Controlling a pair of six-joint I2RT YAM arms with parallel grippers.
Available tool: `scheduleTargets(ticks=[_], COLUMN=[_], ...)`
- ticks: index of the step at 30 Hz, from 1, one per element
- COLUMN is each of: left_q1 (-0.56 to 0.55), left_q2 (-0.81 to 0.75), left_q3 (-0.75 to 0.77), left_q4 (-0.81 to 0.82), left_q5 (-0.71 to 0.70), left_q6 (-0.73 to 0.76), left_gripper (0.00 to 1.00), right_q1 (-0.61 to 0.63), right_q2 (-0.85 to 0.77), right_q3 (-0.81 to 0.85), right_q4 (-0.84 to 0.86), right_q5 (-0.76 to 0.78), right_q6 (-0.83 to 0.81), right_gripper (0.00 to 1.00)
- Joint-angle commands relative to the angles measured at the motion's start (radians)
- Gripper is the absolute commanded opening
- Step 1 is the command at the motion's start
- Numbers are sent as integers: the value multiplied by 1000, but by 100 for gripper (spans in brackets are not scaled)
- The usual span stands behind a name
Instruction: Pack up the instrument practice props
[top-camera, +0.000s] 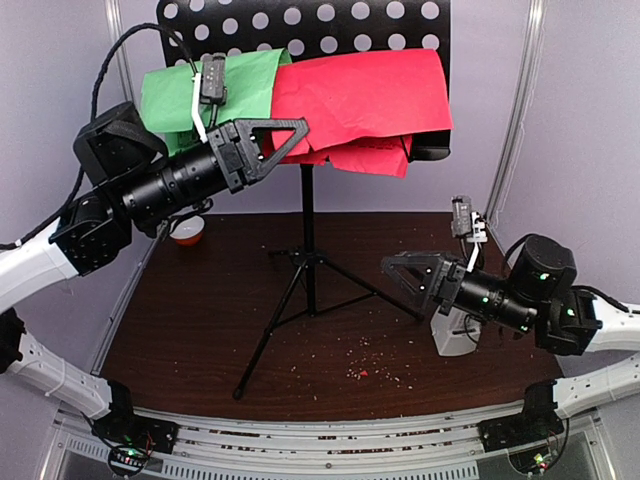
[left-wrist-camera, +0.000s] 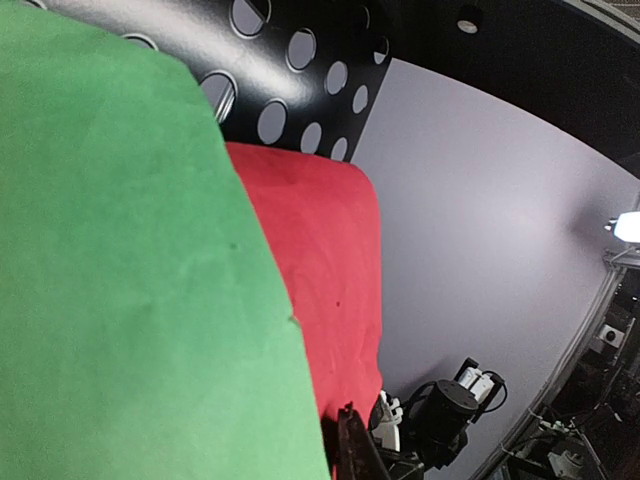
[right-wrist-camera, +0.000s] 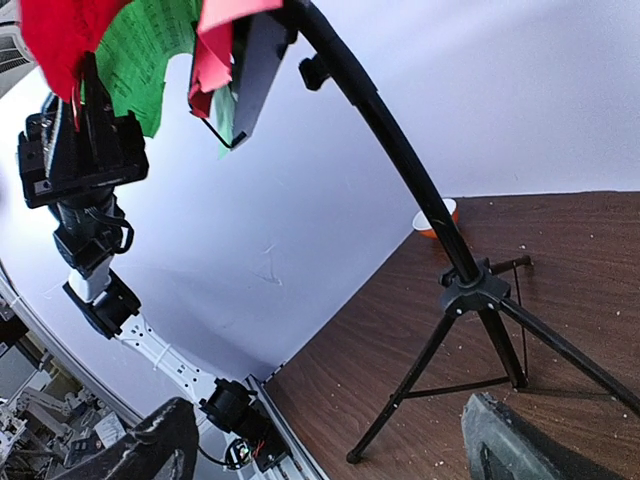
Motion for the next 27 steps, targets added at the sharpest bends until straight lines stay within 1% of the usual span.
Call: scheduleTargets(ticks=[1, 3, 6, 8, 10, 12, 15, 19, 24, 27], left_q1=[12, 13, 13, 15, 16, 19, 26, 44, 63, 70], left_q2=[10, 12, 17, 22, 35, 50, 71, 81, 86, 88], left_q3=[58, 77, 99, 116, 141, 176, 227, 251, 254, 254], left_q4=[48, 53, 68, 74, 73, 64, 43, 41, 49, 49], left_q5=[31, 39, 36, 32, 30, 30, 26, 24, 27, 29], left_q6=[8, 2, -4, -8, -8, -6, 3, 1, -12, -12], left_gripper=[6, 5, 5, 5, 4, 4, 4, 2, 1, 0], right_q1=[5, 5, 6, 6, 7, 5, 7, 6, 6, 6], right_q2=[3, 11, 34, 65, 117, 162, 207, 248, 273, 287], right_q3=[100, 146, 229, 301, 385, 460, 539, 609, 676, 711], right_q4=[25, 28, 19, -19, -93, -138, -157, -185, -204, -223], right_q5=[-46, -50, -7, 40, 97, 118, 139, 171, 208, 234], right_q6=[-41, -59, -87, -106, -128, -154, -182, -216, -237, -237], right_gripper=[94, 93, 90, 88, 86, 85, 82, 77, 67, 64])
